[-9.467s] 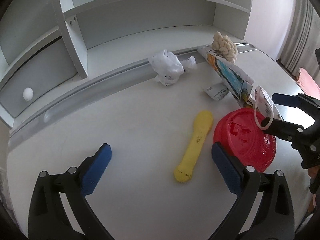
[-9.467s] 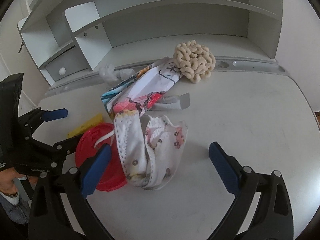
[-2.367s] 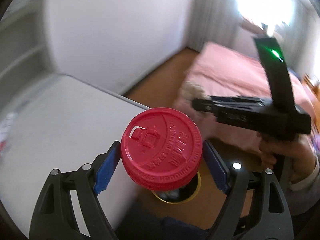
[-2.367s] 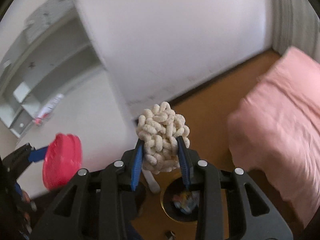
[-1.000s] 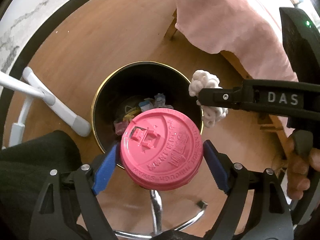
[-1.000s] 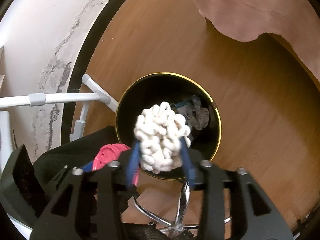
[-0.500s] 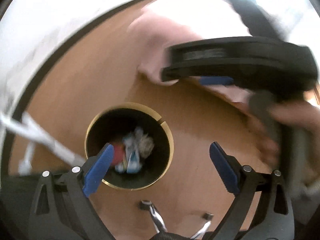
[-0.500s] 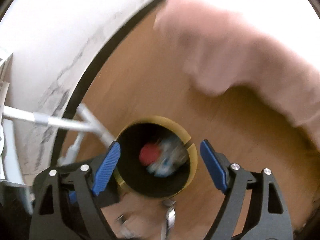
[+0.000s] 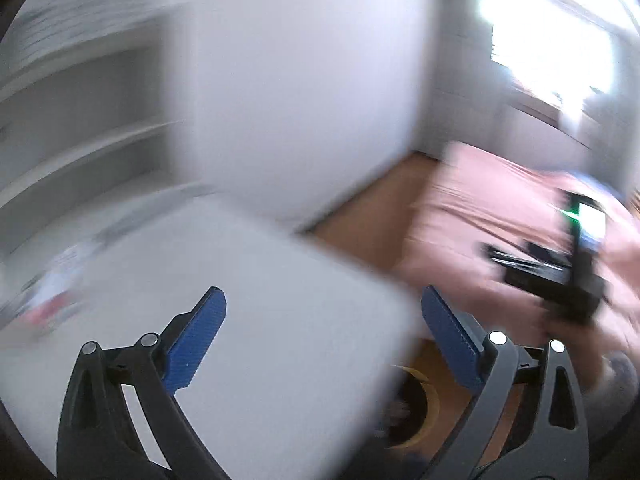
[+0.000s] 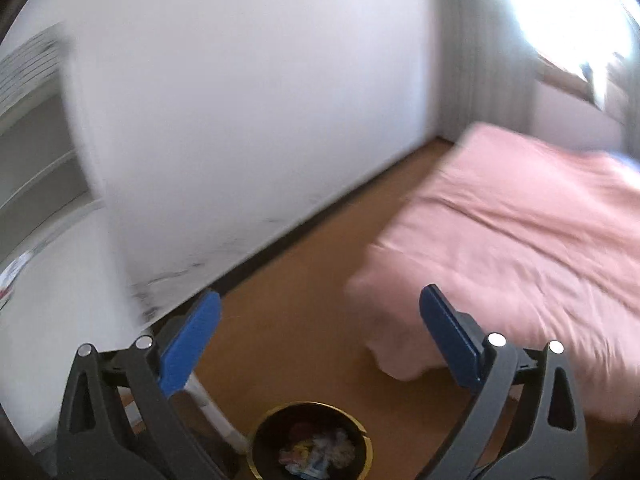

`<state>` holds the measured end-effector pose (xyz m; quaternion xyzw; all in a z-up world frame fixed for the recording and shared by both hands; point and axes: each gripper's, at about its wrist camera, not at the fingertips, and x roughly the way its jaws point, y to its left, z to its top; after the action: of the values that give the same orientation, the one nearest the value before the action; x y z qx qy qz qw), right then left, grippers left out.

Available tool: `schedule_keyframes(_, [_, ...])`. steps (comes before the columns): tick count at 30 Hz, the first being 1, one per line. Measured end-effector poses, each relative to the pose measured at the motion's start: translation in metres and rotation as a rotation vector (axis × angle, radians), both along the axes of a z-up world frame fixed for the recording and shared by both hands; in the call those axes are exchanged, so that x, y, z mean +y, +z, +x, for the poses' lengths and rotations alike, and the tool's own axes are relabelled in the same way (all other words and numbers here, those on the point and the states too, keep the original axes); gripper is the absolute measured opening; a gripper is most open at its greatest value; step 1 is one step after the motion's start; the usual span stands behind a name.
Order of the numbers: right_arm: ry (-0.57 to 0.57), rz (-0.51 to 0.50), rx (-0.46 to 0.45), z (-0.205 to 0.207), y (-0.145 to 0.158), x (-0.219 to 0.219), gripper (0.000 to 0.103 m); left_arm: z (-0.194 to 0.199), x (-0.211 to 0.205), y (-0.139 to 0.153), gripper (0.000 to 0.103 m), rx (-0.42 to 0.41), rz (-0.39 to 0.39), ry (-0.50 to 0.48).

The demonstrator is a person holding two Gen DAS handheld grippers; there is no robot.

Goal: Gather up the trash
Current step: 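Grasp the white plastic bag with the left gripper while the right grasps the printed wrapper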

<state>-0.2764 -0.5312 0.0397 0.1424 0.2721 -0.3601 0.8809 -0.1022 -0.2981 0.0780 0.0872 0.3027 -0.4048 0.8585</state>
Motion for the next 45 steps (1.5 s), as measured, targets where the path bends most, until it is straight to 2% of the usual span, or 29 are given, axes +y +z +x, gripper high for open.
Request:
schedule_keyframes(3, [0.16, 0.003, -0.03, 0.053, 0.02, 0.04, 0.096, 0.05, 0.075, -0.006, 0.095, 0.041, 0.035, 0.243])
schedule_keyframes(6, [0.3, -0.002, -0.033, 0.102, 0.03, 0.081, 0.096, 0.094, 0.174, -0.015, 0.095, 0.103, 0.068, 0.531])
schedule_keyframes(9, [0.475, 0.0, -0.005, 0.171, 0.034, 0.139, 0.096, 0.116, 0.242, -0.018, 0.095, 0.133, 0.076, 0.696])
schedule_keyframes(12, [0.633, 0.004, 0.027, 0.231, 0.038, 0.207, 0.096, 0.131, 0.282, -0.016, 0.095, 0.131, 0.08, 0.763])
schedule_keyframes(14, [0.727, -0.012, 0.036, 0.259, 0.041, 0.257, 0.096, 0.138, 0.304, -0.017, 0.096, 0.124, 0.086, 0.773])
schedule_keyframes(17, [0.872, 0.003, 0.08, 0.302, 0.033, 0.325, 0.096, 0.151, 0.308, -0.022, 0.096, 0.123, 0.129, 0.765])
schedule_keyframes(20, [0.918, -0.033, 0.169, 0.339, 0.018, 0.374, 0.096, 0.168, 0.317, -0.035, 0.096, 0.126, 0.167, 0.756])
schedule_keyframes(22, [0.915, -0.024, 0.219, 0.359, 0.006, 0.385, 0.089, 0.18, 0.318, -0.043, 0.096, 0.148, 0.183, 0.745])
schedule_keyframes(24, [0.896, 0.017, 0.256, 0.379, -0.006, 0.383, 0.068, 0.194, 0.318, -0.05, 0.096, 0.179, 0.188, 0.711])
schedule_keyframes(27, [0.845, 0.078, 0.27, 0.391, -0.014, 0.367, 0.058, 0.214, 0.303, -0.058, 0.096, 0.203, 0.192, 0.649])
schedule_keyframes(33, [0.781, 0.132, 0.239, 0.385, -0.011, 0.331, 0.055, 0.263, 0.239, -0.072, 0.096, 0.227, 0.199, 0.476])
schedule_keyframes(39, [0.708, 0.142, 0.246, 0.379, -0.011, 0.293, 0.055, 0.283, 0.201, -0.086, 0.095, 0.24, 0.223, 0.404])
schedule_keyframes(40, [0.694, 0.147, 0.248, 0.377, -0.012, 0.284, 0.055, 0.285, 0.198, -0.087, 0.093, 0.237, 0.214, 0.397])
schedule_keyframes(41, [0.681, 0.145, 0.252, 0.375, -0.013, 0.277, 0.055, 0.285, 0.197, -0.088, 0.084, 0.239, 0.208, 0.393])
schedule_keyframes(42, [0.672, 0.145, 0.255, 0.375, -0.014, 0.271, 0.055, 0.285, 0.196, -0.088, 0.081, 0.227, 0.206, 0.396])
schedule_keyframes(43, [0.661, 0.147, 0.254, 0.375, -0.014, 0.265, 0.057, 0.286, 0.196, -0.089, 0.069, 0.223, 0.207, 0.396])
schedule_keyframes(44, [0.65, 0.144, 0.255, 0.375, -0.015, 0.26, 0.061, 0.286, 0.197, -0.089, 0.056, 0.214, 0.208, 0.396])
schedule_keyframes(45, [0.642, 0.139, 0.255, 0.376, -0.014, 0.256, 0.069, 0.286, 0.197, -0.088, 0.049, 0.212, 0.203, 0.39])
